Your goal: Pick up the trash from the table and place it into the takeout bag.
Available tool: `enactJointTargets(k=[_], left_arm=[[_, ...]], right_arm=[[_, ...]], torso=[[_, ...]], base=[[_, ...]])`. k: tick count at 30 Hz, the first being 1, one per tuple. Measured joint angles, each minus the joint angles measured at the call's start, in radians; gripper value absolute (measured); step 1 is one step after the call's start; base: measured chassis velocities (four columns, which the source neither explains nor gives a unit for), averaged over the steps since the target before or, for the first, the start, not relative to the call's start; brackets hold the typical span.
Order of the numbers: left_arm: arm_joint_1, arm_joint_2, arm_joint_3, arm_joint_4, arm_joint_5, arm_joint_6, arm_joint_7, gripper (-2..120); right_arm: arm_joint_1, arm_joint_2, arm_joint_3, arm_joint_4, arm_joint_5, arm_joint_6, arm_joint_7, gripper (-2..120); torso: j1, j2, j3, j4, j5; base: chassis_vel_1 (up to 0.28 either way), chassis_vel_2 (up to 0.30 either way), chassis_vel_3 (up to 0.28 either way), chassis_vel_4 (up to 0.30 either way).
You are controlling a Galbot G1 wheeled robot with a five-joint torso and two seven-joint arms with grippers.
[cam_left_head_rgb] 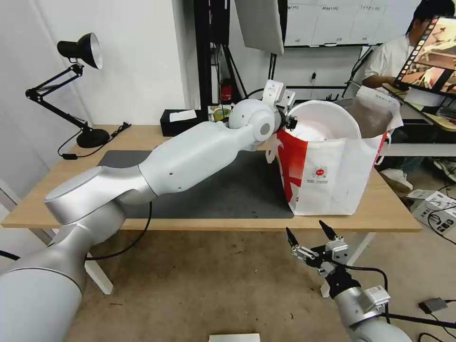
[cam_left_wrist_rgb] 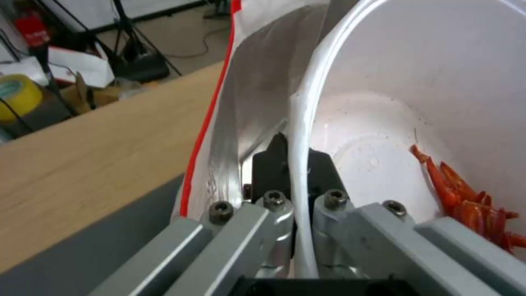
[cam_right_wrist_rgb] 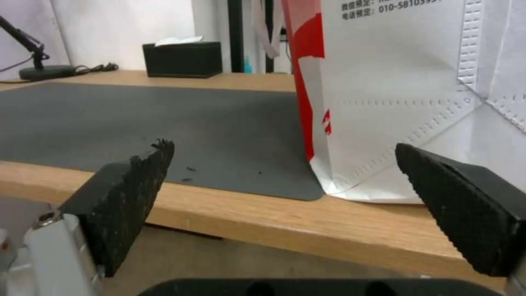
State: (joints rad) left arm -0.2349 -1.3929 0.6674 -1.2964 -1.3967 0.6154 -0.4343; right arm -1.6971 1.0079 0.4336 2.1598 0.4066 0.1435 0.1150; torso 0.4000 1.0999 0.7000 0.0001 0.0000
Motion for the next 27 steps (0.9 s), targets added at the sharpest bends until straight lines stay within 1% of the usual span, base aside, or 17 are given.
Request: enactJointTargets(k=[6,10,11,13,14,17,18,21,22,23,25,26,27], left_arm=[[0.003,-0.008,0.005,0.009,-0.002,0.029,-0.005,1],[0.007,-0.021,0.004,0.013,0.001,0.03,-0.022,19],[0.007,-0.021,0.004,0.013,0.001,0.03,-0.022,19],[0.007,-0.021,-0.001,0.011,-0.011,0.029,-0.023,29],[0.007,-0.021,-0.001,0.011,-0.011,0.029,-0.023,29],[0.011,-0.016,-0.018,0.003,-0.025,0.025,-0.023,44],[0.011,-0.016,-0.018,0.003,-0.025,0.025,-0.023,44],[0.016,0.002,-0.028,-0.017,-0.028,0.014,-0.021,57],[0.016,0.002,-0.028,-0.017,-0.028,0.014,-0.021,57],[0.019,0.013,-0.032,-0.034,-0.027,0.002,-0.02,64],[0.023,0.032,-0.044,-0.066,-0.026,-0.005,-0.02,73],[0.023,0.032,-0.044,-0.066,-0.026,-0.005,-0.02,73],[0.026,0.046,-0.053,-0.088,-0.019,-0.014,-0.019,78]], right_arm=[[0.0,0.0,0.0,0.0,0.0,0.0,0.0,100],[0.0,0.0,0.0,0.0,0.0,0.0,0.0,100],[0.0,0.0,0.0,0.0,0.0,0.0,0.0,100],[0.0,0.0,0.0,0.0,0.0,0.0,0.0,100],[0.0,0.0,0.0,0.0,0.0,0.0,0.0,100],[0.0,0.0,0.0,0.0,0.0,0.0,0.0,100],[0.0,0.0,0.0,0.0,0.0,0.0,0.0,100],[0.0,0.0,0.0,0.0,0.0,0.0,0.0,100],[0.0,0.0,0.0,0.0,0.0,0.0,0.0,100],[0.0,0.0,0.0,0.0,0.0,0.0,0.0,100],[0.0,0.0,0.0,0.0,0.0,0.0,0.0,100],[0.0,0.0,0.0,0.0,0.0,0.0,0.0,100],[0.0,0.0,0.0,0.0,0.0,0.0,0.0,100]], torso=[[0.0,0.0,0.0,0.0,0.0],[0.0,0.0,0.0,-0.0002,0.0],[0.0,0.0,0.0,-0.0002,0.0],[0.0,0.0,0.0,-0.0001,0.0],[0.0,0.0,0.0,-0.0001,0.0],[0.0,0.0,0.0,-0.0001,0.0],[0.0,0.0,0.0,-0.0001,0.0],[0.0,0.0,0.0,-0.0002,0.0],[0.0,0.0,0.0,-0.0002,0.0],[0.0,0.0,0.0,0.0,0.0],[0.0,0.0,0.0,0.0,0.0],[0.0,0.0,0.0,0.0,0.0],[0.0,0.0,0.0,-0.0001,0.0]], base=[[0.0,0.0,0.0,0.0],[0.0,0.0,0.0,0.0],[0.0,0.0,0.0,0.0],[0.0,0.0,0.0,0.0],[0.0,0.0,0.0,0.0],[0.0,0.0,0.0,0.0],[0.0,0.0,0.0,0.0],[0.0,0.0,0.0,0.0],[0.0,0.0,0.0,0.0],[0.0,0.0,0.0,0.0],[0.0,0.0,0.0,0.0],[0.0,0.0,0.0,0.0],[0.0,0.0,0.0,0.0]])
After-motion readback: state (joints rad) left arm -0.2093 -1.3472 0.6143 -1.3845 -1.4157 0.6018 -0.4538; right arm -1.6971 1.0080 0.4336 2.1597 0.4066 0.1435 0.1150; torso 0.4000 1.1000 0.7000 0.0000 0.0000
